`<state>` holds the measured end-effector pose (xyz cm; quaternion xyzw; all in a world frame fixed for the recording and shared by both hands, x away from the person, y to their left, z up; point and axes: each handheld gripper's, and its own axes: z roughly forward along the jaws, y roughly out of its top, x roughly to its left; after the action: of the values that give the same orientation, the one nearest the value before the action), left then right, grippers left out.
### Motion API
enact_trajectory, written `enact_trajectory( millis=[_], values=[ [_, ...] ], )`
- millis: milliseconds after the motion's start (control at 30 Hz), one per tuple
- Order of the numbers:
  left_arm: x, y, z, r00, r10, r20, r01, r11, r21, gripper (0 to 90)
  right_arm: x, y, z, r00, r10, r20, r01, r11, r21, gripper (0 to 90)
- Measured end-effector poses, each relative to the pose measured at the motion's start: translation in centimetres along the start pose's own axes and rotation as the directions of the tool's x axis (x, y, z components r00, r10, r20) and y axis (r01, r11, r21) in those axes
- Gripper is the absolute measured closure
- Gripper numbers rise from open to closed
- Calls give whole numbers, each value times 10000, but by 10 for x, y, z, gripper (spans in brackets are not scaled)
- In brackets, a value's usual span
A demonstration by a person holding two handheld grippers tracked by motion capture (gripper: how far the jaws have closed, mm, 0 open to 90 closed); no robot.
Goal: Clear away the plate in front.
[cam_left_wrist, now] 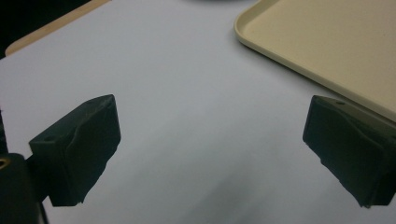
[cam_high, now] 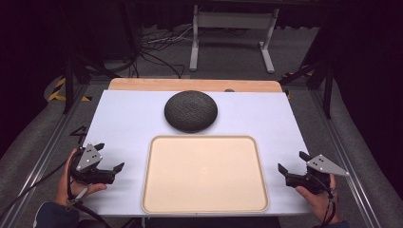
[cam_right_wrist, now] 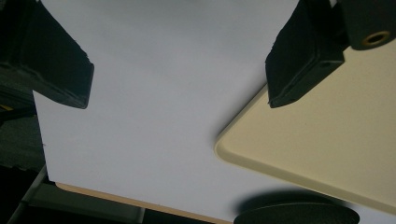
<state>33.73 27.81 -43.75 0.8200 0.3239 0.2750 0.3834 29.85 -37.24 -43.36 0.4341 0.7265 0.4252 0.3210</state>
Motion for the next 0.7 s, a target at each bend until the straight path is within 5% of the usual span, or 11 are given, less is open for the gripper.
enact_trajectory(
  millis=[233,500,700],
  values=[
    [0,10,2,9996,277,21,-277,9996,14,39,1,0,1,10000,-23,-38,24,10000,59,83],
    [-4,28,6,9939,1099,-37,-1098,9938,180,36,0,-1,1,10000,23,-52,-23,10000,78,83],
    [-10,45,20,9828,1844,42,-1845,9821,381,34,0,-1,1,10000,12,-82,-11,9999,128,82]
  ],
)
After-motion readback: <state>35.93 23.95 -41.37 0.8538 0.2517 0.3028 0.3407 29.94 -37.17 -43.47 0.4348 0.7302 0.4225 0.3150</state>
